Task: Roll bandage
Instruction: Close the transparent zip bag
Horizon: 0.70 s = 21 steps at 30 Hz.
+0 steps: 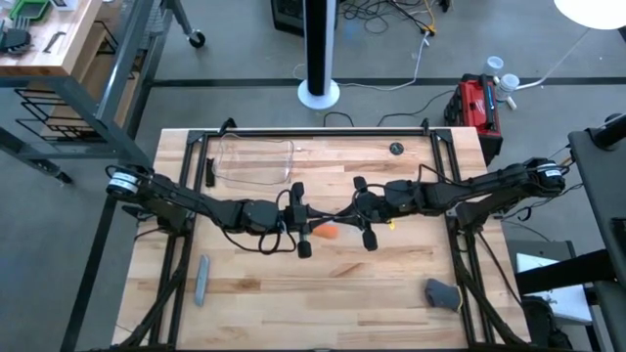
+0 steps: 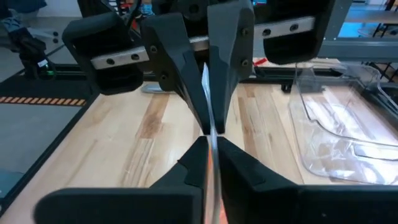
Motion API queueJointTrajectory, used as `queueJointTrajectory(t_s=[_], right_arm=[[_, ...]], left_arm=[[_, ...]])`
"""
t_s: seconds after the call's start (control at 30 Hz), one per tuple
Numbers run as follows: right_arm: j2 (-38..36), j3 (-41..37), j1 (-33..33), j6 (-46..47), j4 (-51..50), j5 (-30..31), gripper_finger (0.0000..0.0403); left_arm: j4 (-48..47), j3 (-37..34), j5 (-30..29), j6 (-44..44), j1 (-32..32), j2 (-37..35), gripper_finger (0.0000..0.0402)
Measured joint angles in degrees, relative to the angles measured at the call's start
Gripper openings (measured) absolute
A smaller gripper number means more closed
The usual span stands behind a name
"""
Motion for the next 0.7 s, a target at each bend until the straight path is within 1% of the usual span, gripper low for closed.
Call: queueJointTrajectory(t_s=[0.2, 0.33, 0.4, 0.43, 0.53, 0.57, 0.7], right_arm=[[0.0, 0.0, -0.22, 1.24, -3.11, -0.02, 0.0071], [0.04, 0.0, -0.25, -0.06, -3.01, -0.07, 0.0084], [0.04, 0.0, -0.25, -0.04, -3.02, -0.07, 0.0078], [0.04, 0.0, -0.25, -0.11, -3.0, -0.09, 0.0068], [0.04, 0.0, -0.25, -1.04, -3.0, -0.66, 0.0018], [0.04, 0.0, -0.25, -1.36, -3.06, -0.87, 0.001], [0.02, 0.0, -0.25, 0.04, -3.18, -1.95, 0.0022]], left_arm=[[-0.51, 0.0, 2.12, 1.19, -0.02, 0.0, 0.0], [-0.88, 0.0, 2.5, 1.47, -0.02, 0.0, 0.0], [-1.57, 0.0, 2.51, 1.43, -0.02, 0.0, 0.0], [-1.92, 0.0, 2.51, 1.39, -0.02, 0.0, 0.0], [-2.17, 0.0, 2.5, 1.36, -0.02, 0.0, 0.0], [-2.17, 0.0, 2.49, 1.34, -0.02, 0.0, 0.0], [-2.23, 0.0, 2.54, 1.34, -0.13, 0.0, 0.0]])
